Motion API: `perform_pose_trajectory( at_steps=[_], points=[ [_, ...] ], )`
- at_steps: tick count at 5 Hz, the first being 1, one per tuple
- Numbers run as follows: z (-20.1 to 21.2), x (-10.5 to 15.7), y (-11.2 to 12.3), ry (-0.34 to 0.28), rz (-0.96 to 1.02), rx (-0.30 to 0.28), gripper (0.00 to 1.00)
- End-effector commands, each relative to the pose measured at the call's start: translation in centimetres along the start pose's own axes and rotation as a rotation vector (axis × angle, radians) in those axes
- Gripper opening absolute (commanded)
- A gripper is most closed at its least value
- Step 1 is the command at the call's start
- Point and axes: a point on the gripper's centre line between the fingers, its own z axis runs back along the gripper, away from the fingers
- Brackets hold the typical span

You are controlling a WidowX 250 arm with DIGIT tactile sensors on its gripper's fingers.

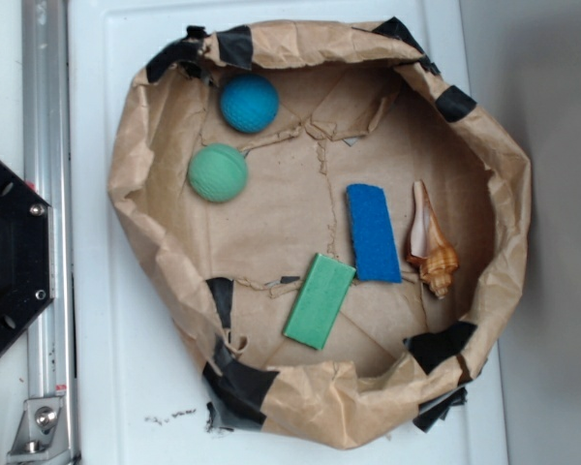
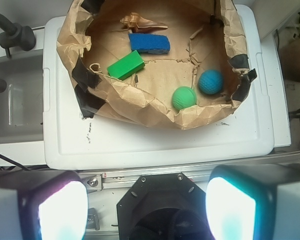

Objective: Grab the green block.

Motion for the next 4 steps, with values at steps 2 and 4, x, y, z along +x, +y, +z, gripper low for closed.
perform_pose_trajectory(
  at_steps=[2, 4],
  points=[
    [-3.5, 3.4, -0.4, -0.093, 0.214, 0.076, 1.0],
    [-11.4, 9.0, -1.1, -0.096, 0.497, -0.04, 1.0]
  ],
)
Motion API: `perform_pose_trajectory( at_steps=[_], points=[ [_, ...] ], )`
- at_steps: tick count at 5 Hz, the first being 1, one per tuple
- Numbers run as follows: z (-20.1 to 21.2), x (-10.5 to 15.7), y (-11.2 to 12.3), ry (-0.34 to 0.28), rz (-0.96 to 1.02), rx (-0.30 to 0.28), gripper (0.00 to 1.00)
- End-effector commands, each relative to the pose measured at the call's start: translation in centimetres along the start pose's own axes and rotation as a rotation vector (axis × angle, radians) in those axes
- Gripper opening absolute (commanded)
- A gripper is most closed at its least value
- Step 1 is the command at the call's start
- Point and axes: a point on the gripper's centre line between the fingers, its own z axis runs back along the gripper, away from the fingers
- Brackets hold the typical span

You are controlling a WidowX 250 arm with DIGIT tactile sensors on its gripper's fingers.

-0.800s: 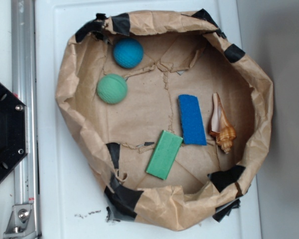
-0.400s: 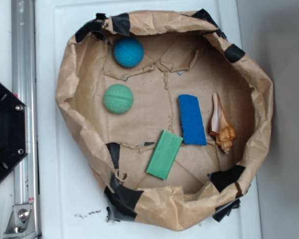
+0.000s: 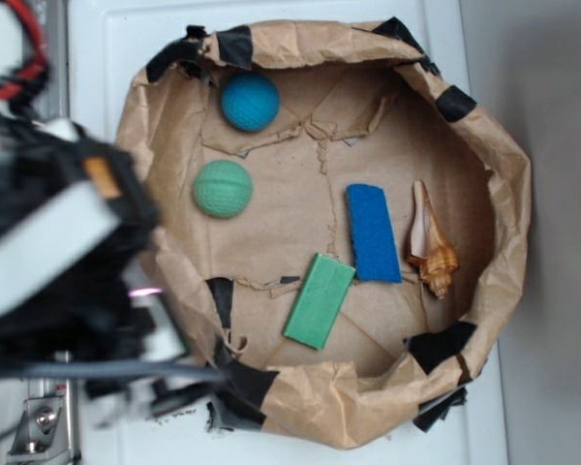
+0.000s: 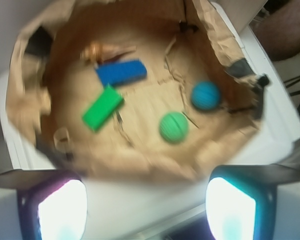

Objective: Grab the green block.

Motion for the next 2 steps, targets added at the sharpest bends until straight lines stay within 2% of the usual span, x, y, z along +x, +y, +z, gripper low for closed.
perform_pose_trajectory(
  at_steps=[1, 2],
  points=[
    [-9.6, 3.3, -2.8, 0.032, 0.121, -0.175, 1.0],
    [-12.3, 4.6, -3.9, 0.049, 0.131, -0.208, 1.0]
  ],
)
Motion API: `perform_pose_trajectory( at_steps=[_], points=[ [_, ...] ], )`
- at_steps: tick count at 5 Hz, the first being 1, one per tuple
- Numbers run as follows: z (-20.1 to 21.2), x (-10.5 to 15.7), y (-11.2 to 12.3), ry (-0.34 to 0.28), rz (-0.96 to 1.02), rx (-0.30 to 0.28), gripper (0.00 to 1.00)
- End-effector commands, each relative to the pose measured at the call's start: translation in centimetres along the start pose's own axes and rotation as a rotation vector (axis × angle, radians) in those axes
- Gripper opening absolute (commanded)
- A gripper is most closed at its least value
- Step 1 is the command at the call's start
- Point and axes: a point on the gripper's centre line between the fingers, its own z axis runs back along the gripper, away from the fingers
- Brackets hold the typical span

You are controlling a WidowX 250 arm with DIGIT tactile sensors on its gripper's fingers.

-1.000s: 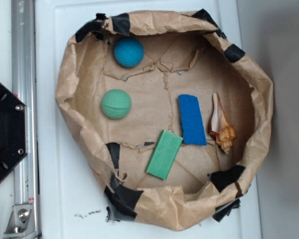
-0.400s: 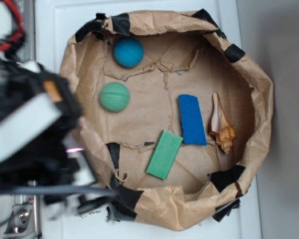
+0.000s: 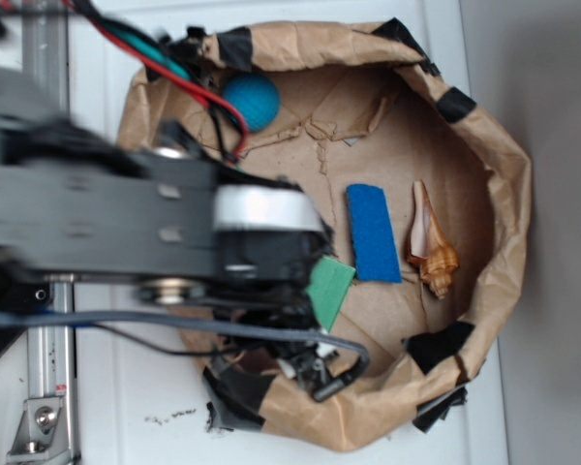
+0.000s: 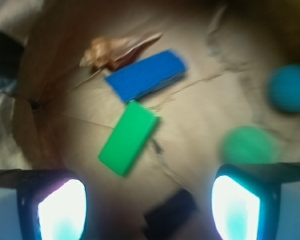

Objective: Grab the green block.

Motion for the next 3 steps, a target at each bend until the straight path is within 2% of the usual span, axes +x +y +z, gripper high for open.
perform_pose_trajectory(
  at_steps=[1, 2, 3],
  points=[
    [-4.1, 2.4, -2.4, 0.002, -0.007, -0.04, 1.0],
    [-6.8, 0.6, -3.9, 0.065, -0.072, 0.006, 1.0],
    [-6.8, -1.1, -4.1, 0.073, -0.089, 0.025, 0.0]
  ],
)
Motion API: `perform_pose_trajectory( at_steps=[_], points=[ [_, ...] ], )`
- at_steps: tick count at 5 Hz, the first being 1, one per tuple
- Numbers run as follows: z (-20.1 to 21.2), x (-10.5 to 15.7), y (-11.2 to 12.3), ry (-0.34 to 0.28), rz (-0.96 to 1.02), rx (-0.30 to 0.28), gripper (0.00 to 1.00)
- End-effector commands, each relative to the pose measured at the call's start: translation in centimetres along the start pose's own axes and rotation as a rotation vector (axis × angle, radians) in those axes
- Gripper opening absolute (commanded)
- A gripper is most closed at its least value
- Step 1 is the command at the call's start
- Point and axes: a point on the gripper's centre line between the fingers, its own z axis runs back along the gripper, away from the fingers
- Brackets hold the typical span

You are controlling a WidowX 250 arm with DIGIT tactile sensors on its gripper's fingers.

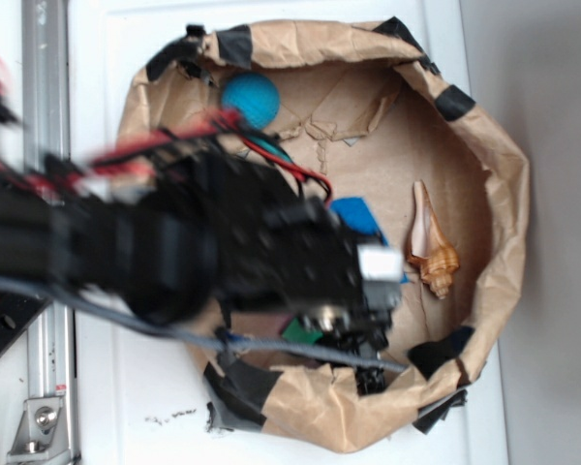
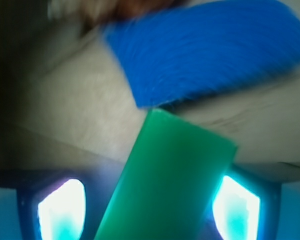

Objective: Grab the green block.

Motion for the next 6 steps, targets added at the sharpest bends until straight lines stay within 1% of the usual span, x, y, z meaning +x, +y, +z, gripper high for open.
perform_pose_trajectory(
  at_steps=[1, 2, 3, 4, 5, 6],
  points=[
    [1.6, -1.5, -1.6, -0.044, -0.044, 0.02, 0.0],
    [4.6, -0.5, -0.8, -0.114, -0.171, -0.034, 0.0],
    [10.1, 1.6, 2.3, -0.165, -0.338, -0.078, 0.0],
    [15.9, 2.1, 3.8, -0.199, -0.495, -0.011, 0.0],
    [17.7, 1.5, 3.4, -0.157, -0.57, 0.042, 0.0],
    [18.4, 1.1, 3.0, -0.205, -0.568, 0.074, 0.0]
  ],
)
